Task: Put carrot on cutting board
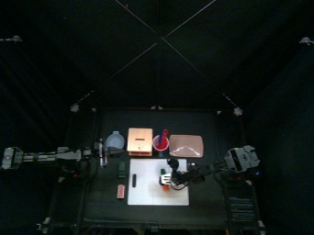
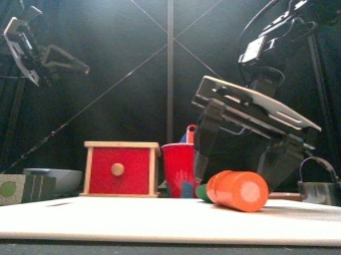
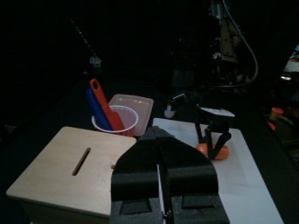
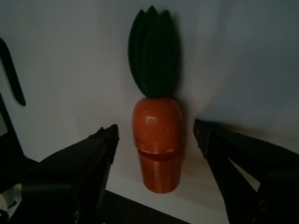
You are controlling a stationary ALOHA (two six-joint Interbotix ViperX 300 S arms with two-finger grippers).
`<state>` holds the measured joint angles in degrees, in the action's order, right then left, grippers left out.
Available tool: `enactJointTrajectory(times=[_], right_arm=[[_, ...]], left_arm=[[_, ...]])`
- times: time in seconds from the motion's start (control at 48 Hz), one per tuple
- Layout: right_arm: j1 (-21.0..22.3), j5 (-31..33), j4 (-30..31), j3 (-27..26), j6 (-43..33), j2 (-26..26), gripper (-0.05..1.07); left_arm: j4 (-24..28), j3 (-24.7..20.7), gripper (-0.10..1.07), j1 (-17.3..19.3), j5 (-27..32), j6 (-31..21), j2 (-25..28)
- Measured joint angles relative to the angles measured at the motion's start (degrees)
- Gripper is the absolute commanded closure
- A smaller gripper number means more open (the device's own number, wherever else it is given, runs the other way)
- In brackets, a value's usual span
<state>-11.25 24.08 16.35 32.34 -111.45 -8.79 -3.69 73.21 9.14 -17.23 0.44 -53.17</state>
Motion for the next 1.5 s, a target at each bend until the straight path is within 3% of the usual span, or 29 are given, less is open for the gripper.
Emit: enactJointTrajectory(times=[0.292, 0.792, 0.958, 1.188, 1.5], right_arm=[[0.0, 4.1, 1.3, 0.4, -0.1, 1.7, 0.02], [1.9, 6.2, 14.7, 2.8, -0.1, 11.2, 0.02], [3.0, 2.5, 28.3, 6.0, 1.5, 14.9, 0.02], [7.2, -10.0, 47.5, 13.1, 6.9, 23.3, 0.02], [9.4, -12.0, 63.4, 16.3, 8.9, 35.4, 0.02]], left_arm=[[-0.3, 0.0, 0.98, -0.2, 0.0, 0.0, 0.1], [-1.8, -0.3, 0.98, -1.2, -0.1, -0.2, 0.0], [-2.4, -0.6, 0.98, -1.2, -0.7, -0.2, 0.0], [-2.7, -2.0, 0.98, -1.4, -2.4, -0.3, 0.0], [-5.1, -4.9, 0.98, -1.4, -2.6, -0.4, 0.0]])
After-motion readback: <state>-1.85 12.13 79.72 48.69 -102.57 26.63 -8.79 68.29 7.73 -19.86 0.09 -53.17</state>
